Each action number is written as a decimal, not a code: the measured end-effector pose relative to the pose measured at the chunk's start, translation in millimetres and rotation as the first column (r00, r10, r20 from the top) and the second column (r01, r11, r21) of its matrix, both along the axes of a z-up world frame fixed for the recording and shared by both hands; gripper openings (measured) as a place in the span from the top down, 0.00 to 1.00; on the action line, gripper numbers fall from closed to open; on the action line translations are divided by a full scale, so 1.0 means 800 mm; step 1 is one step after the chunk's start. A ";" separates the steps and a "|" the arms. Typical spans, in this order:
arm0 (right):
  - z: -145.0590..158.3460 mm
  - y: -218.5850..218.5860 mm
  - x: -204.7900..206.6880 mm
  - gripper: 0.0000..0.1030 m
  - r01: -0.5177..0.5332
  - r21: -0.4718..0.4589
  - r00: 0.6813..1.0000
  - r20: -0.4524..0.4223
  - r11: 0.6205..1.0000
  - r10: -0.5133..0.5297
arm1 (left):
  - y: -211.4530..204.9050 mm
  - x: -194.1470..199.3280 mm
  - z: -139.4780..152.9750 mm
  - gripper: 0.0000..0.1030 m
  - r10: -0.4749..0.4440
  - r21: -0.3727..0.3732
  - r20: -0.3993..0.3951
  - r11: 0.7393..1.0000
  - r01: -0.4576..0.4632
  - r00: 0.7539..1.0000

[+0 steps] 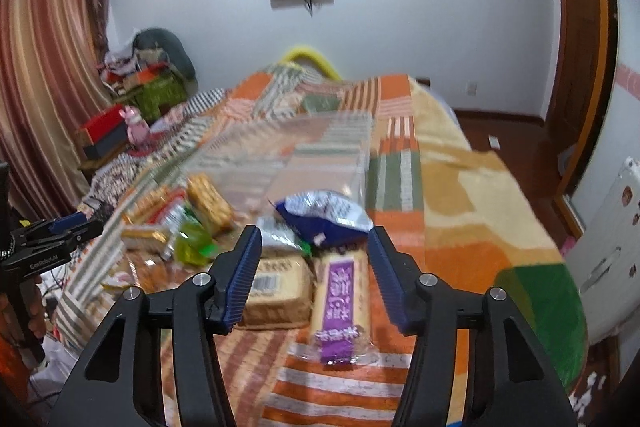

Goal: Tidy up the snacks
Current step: 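Move left tool to the yellow chip bag while right tool approaches the purple-label cake bar, then close left tool on the yellow chip bag while right tool grasps the purple-label cake bar, then carry both snacks into the clear plastic box and open both tools, then move left tool to the orange pastry bag while right tool approaches the square bread package, then close left tool on the orange pastry bag while right tool grasps the square bread package, then carry both packages into the clear plastic box and open both tools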

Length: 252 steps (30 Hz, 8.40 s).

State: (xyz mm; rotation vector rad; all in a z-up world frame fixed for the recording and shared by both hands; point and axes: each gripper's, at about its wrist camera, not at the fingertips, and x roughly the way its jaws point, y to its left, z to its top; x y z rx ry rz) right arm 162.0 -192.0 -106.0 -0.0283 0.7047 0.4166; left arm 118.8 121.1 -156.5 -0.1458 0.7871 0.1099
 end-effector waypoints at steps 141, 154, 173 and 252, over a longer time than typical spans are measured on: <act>-0.016 0.103 0.197 0.59 -0.072 -0.204 0.997 -0.029 0.976 0.067 | -0.082 0.285 0.010 0.79 -0.162 -0.028 -0.011 0.986 0.161 0.987; -0.020 0.095 0.196 0.54 -0.096 -0.194 0.994 -0.074 0.976 0.083 | -0.082 0.275 0.016 0.54 -0.142 -0.023 -0.009 0.990 0.141 0.990; 0.039 0.072 0.097 0.31 -0.098 -0.114 0.994 0.047 0.989 0.104 | -0.037 0.135 0.088 0.25 -0.081 0.057 0.086 0.995 0.076 0.993; 0.037 0.073 0.040 0.26 -0.097 -0.067 0.991 0.086 0.993 0.103 | -0.044 0.063 0.072 0.47 -0.130 -0.032 0.135 0.990 0.135 0.982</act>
